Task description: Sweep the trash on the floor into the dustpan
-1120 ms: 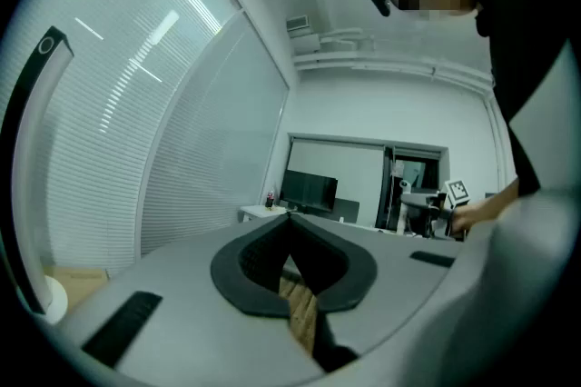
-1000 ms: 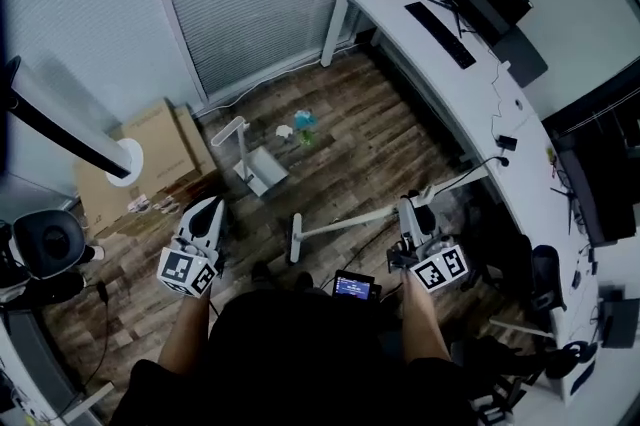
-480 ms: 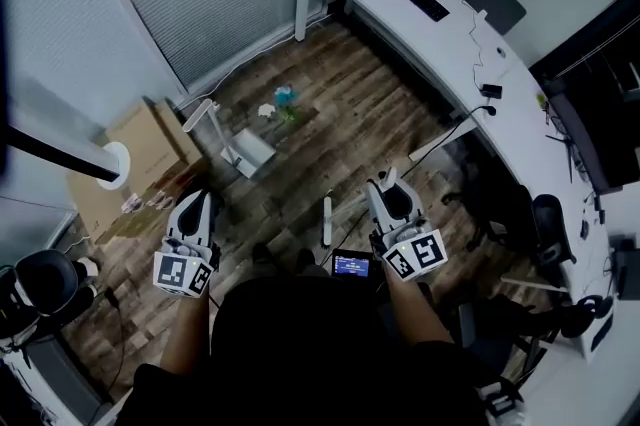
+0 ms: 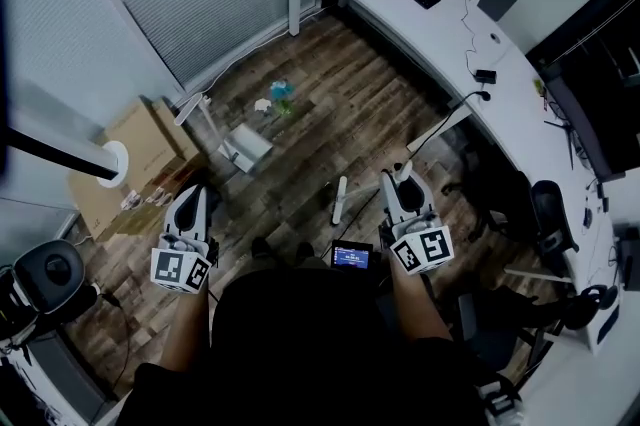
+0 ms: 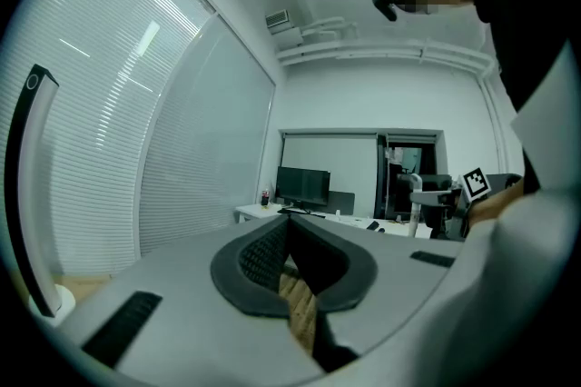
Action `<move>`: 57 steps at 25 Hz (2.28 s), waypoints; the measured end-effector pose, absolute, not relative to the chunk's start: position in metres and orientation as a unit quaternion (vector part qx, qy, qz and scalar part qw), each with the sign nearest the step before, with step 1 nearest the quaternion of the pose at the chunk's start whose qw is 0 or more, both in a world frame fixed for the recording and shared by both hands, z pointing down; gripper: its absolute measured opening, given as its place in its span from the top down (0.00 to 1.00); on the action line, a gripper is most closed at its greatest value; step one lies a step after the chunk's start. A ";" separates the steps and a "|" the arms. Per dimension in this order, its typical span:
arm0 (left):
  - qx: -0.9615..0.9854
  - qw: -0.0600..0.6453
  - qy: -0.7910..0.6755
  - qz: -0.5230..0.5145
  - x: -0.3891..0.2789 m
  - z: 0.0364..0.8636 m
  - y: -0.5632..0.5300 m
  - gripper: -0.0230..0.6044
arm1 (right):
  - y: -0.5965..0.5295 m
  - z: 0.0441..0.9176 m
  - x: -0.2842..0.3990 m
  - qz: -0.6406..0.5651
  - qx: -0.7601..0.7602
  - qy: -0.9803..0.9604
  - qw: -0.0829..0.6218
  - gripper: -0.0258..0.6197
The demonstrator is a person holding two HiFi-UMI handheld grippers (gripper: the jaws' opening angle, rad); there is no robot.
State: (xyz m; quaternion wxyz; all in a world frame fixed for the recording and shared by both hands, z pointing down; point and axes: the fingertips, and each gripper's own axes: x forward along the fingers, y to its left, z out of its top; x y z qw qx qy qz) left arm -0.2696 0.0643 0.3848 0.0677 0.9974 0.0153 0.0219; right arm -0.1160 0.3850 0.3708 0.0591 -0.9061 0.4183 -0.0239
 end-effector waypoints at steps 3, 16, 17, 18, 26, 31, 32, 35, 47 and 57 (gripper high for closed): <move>0.997 0.066 0.013 0.029 -0.269 0.387 0.074 0.97 | 0.401 0.376 -0.109 -0.030 -0.912 0.405 0.062 0.79; 0.997 0.065 0.006 0.030 -0.268 0.382 0.096 0.97 | 0.391 0.391 -0.107 -0.041 -0.884 0.459 0.079 0.79; 0.997 0.064 0.004 0.031 -0.269 0.384 0.095 0.97 | 0.390 0.392 -0.106 -0.041 -0.883 0.460 0.081 0.79; 0.997 0.064 0.002 0.033 -0.271 0.386 0.092 0.97 | 0.388 0.392 -0.104 -0.042 -0.883 0.461 0.083 0.79; 0.996 0.079 -0.019 0.038 -0.255 0.405 0.051 0.97 | 0.360 0.399 -0.076 -0.058 -0.881 0.463 0.078 0.79; 0.995 0.088 -0.028 0.041 -0.218 0.418 0.010 0.97 | 0.336 0.402 -0.034 -0.069 -0.886 0.453 0.074 0.79; 0.995 0.089 -0.031 0.040 -0.209 0.419 0.001 0.97 | 0.330 0.403 -0.024 -0.073 -0.886 0.453 0.071 0.79; 0.994 0.094 -0.036 0.042 -0.180 0.425 -0.030 0.97 | 0.313 0.406 0.007 -0.087 -0.884 0.454 0.069 0.79; 0.989 0.120 -0.063 0.054 -0.104 0.448 -0.151 0.95 | 0.231 0.389 0.129 -0.098 -0.884 0.449 0.084 0.79; 0.984 0.100 -0.057 0.134 -0.063 0.488 -0.192 0.90 | 0.157 0.356 0.240 -0.069 -0.866 0.481 0.116 0.79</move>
